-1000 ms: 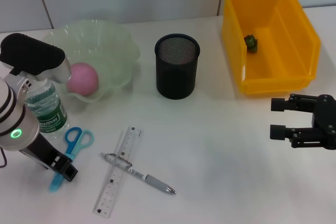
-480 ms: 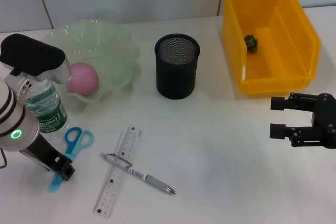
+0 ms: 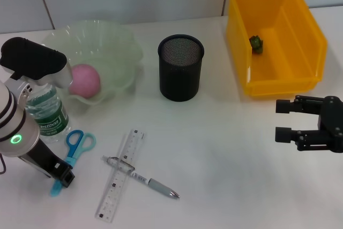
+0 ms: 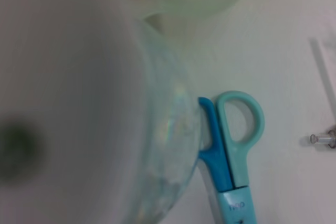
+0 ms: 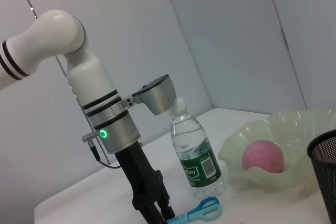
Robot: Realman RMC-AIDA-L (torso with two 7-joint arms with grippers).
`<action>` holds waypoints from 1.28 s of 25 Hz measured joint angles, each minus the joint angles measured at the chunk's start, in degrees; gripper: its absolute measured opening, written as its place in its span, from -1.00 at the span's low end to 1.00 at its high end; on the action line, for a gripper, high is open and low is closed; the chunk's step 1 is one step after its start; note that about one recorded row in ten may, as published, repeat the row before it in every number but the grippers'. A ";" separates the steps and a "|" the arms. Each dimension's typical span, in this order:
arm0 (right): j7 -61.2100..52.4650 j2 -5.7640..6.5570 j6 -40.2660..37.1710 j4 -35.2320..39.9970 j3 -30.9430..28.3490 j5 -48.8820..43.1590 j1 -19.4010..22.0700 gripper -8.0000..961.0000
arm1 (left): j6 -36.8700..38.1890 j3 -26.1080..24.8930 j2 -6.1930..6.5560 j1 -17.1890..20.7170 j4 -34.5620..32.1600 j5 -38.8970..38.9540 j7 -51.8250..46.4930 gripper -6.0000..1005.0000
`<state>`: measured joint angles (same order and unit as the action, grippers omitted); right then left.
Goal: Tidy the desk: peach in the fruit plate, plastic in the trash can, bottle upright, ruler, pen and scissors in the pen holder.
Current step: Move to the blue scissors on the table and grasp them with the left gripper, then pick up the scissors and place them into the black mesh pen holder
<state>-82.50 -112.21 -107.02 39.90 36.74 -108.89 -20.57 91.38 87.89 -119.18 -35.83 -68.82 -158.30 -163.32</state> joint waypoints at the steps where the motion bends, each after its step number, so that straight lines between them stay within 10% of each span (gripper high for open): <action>1: 0.00 0.00 0.00 0.00 0.00 0.00 0.00 0.68 | 0.01 0.00 0.00 0.00 0.00 0.00 0.00 -0.18; 32: -0.03 -0.02 -0.12 0.00 -0.09 0.01 0.09 0.68 | 1.74 -0.11 0.27 0.15 -2.10 0.45 1.09 -0.58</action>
<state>-82.53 -112.23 -107.14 39.90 36.65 -108.88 -20.48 93.11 87.78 -118.91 -35.68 -70.92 -157.85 -162.23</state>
